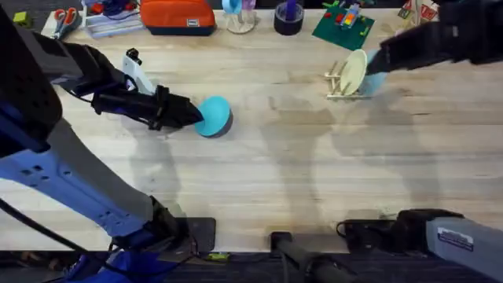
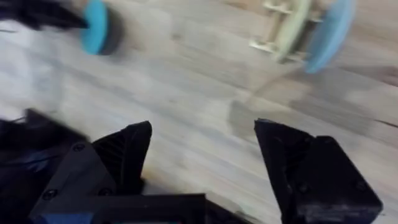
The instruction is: Pick up the plates from the table one by one and place each into a slot on the dish rack.
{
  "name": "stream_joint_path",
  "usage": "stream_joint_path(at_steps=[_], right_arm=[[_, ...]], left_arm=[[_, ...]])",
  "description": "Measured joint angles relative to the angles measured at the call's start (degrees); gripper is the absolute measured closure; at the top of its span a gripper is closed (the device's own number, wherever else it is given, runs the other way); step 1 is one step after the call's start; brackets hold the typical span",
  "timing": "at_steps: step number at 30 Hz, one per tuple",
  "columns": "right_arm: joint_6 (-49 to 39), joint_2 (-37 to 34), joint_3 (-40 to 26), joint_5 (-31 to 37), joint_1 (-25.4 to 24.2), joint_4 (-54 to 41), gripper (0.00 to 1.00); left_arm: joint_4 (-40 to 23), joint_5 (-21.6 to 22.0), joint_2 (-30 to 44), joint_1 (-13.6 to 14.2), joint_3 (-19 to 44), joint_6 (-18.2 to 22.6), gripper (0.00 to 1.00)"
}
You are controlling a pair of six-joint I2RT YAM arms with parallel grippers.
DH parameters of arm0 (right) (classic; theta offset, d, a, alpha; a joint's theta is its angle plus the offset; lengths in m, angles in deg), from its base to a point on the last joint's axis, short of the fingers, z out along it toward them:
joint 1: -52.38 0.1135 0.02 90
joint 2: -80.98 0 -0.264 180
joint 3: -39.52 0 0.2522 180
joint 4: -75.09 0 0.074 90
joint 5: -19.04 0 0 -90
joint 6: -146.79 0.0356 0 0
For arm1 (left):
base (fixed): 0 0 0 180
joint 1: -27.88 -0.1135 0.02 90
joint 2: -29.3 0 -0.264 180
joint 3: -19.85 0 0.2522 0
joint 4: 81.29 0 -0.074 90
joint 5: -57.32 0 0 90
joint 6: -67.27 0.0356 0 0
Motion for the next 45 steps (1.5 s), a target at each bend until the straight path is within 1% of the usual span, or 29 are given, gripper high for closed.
stream_joint_path(at_steps=[7, 11, 15, 18, 22, 27, 29, 33, 39, 45], right_arm=[[0.21, -9.23, 0.0, -13.94, 0.07, 2.11, 0.008], [0.24, -14.41, 0.0, -18.94, 1.03, 4.54, 0.008], [1.61, -19.44, 0.0, -22.0, 3.91, 7.91, 0.007], [3.38, -22.71, 0.0, -23.21, 6.86, 11.19, 0.008], [5.98, -26.88, 0.0, -24.07, 12.06, 16.28, 0.008], [8.71, -30.78, 0.0, -24.54, 18.2, 22.44, 0.007], [9.69, -32.03, 0.0, -24.63, 19.94, 24.32, 0.007], [11.16, -34.74, 0.0, -24.75, 22.03, 26.72, 0.007], [11.94, -38.5, 0.0, -24.74, 23.8, 29.28, 0.007], [12.24, -40.07, 0.0, -24.74, 25.24, 32.5, 0.007]], left_arm=[[0.0, 0.0, 0.0, 0.0, 0.0, -0.01, 0.959], [0.0, 0.0, 0.0, 0.0, 0.0, -0.02, 0.959], [0.0, 0.0, 0.0, 0.0, 0.0, -0.02, 0.959], [0.0, 0.0, 0.0, 0.0, 0.0, 0.0, 0.959], [0.0, 0.0, 0.0, 0.0, 0.0, -0.01, 0.959], [0.0, 0.0, 0.0, 0.0, 0.0, 0.0, 0.959], [0.0, 0.0, 0.0, 0.0, 0.0, 0.0, 0.96], [0.0, 0.0, 0.0, 0.0, 0.0, -0.02, 0.959], [0.0, 0.0, 0.0, 0.0, 0.0, -0.01, 0.96], [0.0, 0.0, 0.0, 0.0, 0.0, -0.02, 0.96]])
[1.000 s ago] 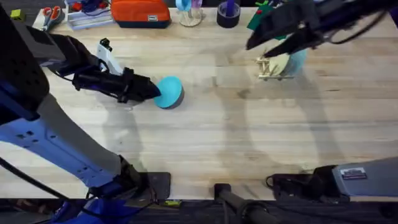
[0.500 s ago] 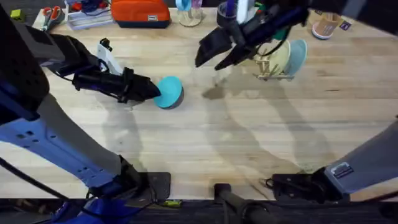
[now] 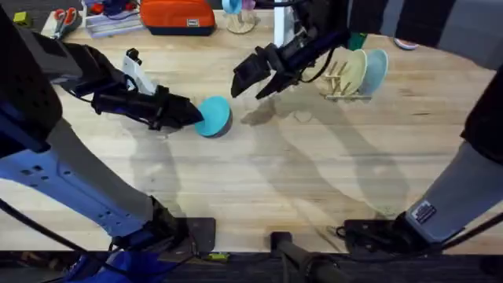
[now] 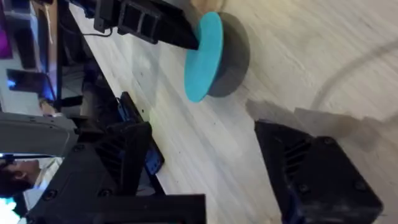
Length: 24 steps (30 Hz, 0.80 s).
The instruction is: Pick up the plates from the table one by one and place each into a slot on the dish rack.
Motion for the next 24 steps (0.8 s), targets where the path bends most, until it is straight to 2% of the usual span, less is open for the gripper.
stream_joint_path(at_steps=[16, 24], right_arm=[[1.31, -4.32, -0.02, 0.0, 4.79, 8.38, 0.007], [4.72, -7.72, -0.04, 0.01, 6.45, 13.28, 0.008]], left_arm=[[0.0, 0.0, 0.0, 0.0, 0.0, -0.01, 0.96], [0.0, 0.0, 0.0, 0.0, 0.0, -0.01, 0.96]])
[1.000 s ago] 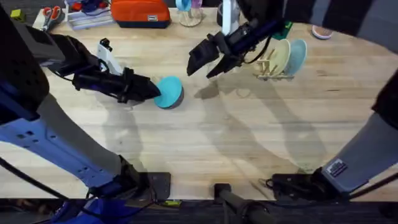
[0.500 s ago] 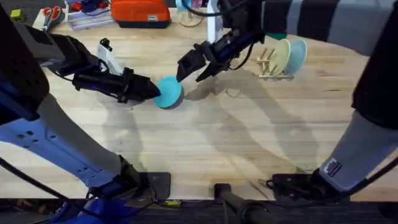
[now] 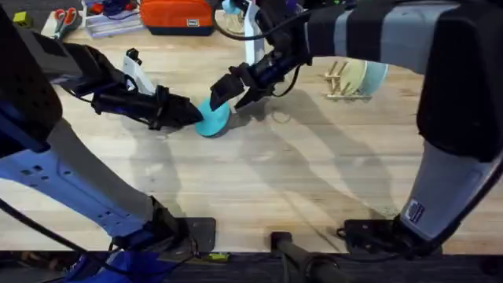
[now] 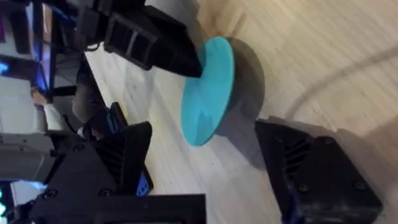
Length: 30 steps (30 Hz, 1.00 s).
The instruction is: Pick up the plates from the table one by one and place each into a slot on the dish rack.
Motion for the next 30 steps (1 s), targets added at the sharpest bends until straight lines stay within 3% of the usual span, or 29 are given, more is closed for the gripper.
stream_joint_path(at_steps=[17, 30], right_arm=[[14.19, -2.81, -0.13, -0.15, 1.37, 8.44, 0.008], [27.42, -2.83, -1.27, 5.25, 3.23, 9.29, 0.007]], left_arm=[[0.0, 0.01, 0.0, 0.0, 0.0, 0.0, 0.959], [0.01, 0.01, 0.0, 0.0, 0.0, 0.0, 0.959]])
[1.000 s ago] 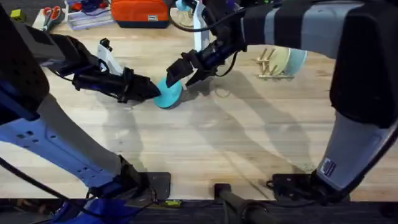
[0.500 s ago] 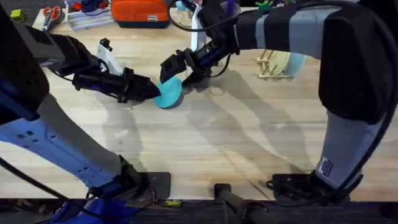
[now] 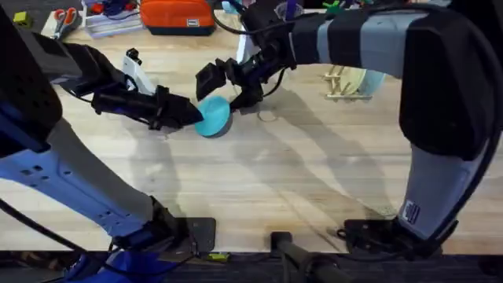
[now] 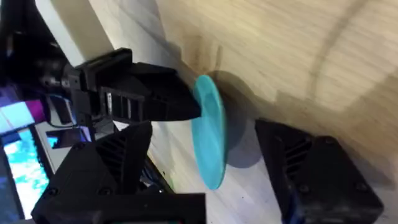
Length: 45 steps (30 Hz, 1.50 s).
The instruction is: Pick up the plates from the table one by one and place each into a slot on the dish rack.
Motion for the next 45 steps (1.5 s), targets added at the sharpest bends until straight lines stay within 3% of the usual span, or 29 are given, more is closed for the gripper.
stream_joint_path(at_steps=[32, 35, 38, 42, 44, 45], right_arm=[[2.82, -0.06, -0.17, -0.56, 3.28, -0.67, 0.013], [3.18, -0.13, -0.15, -0.73, 3.6, -0.93, 0.136], [3.45, -0.28, -0.1, -0.61, 4.05, -1.44, 0.329], [3.59, -0.56, 0.2, 0.89, 3.49, -2.16, 0.812], [3.86, -0.66, 0.33, 0.81, 3.09, -2.16, 0.949], [3.85, -0.67, 0.33, 0.79, 3.09, -2.19, 0.958]], left_arm=[[0.1, -0.01, 0.0, 0.0, -0.04, 0.0, 0.959], [0.1, -0.01, 0.0, 0.0, -0.04, 0.0, 0.959], [0.12, -0.01, 0.0, 0.0, -0.04, 0.0, 0.959], [-0.05, -0.44, 0.0, -0.43, -0.04, -0.04, 0.959], [-0.05, -0.56, -0.02, -0.59, -0.04, -0.04, 0.959], [-0.03, -0.62, -0.02, -0.59, -0.09, -0.04, 0.959]])
